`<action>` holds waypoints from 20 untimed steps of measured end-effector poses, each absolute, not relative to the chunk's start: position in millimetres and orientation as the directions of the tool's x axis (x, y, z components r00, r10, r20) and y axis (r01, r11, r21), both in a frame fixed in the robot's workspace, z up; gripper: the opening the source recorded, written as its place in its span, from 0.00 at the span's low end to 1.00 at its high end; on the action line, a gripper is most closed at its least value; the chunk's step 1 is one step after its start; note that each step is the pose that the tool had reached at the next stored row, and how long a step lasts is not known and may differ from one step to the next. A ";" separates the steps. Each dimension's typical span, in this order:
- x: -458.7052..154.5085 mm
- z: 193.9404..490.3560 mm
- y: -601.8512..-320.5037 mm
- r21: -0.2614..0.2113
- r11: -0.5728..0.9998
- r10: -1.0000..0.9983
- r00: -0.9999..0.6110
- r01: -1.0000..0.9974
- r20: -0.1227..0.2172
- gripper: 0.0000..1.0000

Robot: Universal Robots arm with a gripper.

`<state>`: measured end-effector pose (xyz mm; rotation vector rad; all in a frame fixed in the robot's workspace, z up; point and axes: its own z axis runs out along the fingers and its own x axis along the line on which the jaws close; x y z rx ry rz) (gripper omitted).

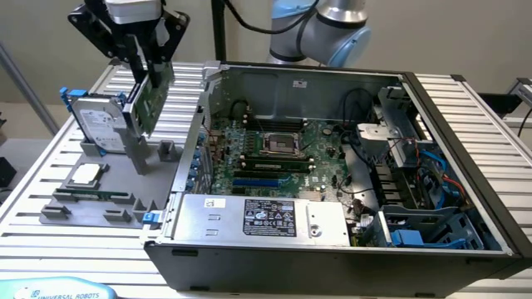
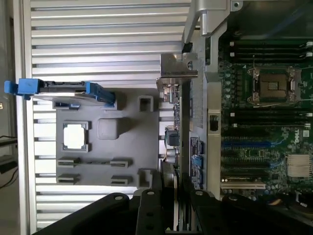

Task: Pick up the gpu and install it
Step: 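Pick up the gpu and move the gpu toward the slot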

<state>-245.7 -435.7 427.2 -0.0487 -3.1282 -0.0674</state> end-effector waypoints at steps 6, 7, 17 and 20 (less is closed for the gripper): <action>-218.3 447.2 -435.6 0.043 0.999 0.031 -0.999 0.031 0.016 0.27; -214.0 448.2 -435.6 0.043 0.999 0.031 -0.999 0.031 0.016 0.27; -168.3 449.1 -435.3 0.043 0.999 0.031 -0.999 0.031 0.016 0.27; -154.7 446.5 -433.4 0.043 0.999 0.031 -0.999 0.031 0.016 0.27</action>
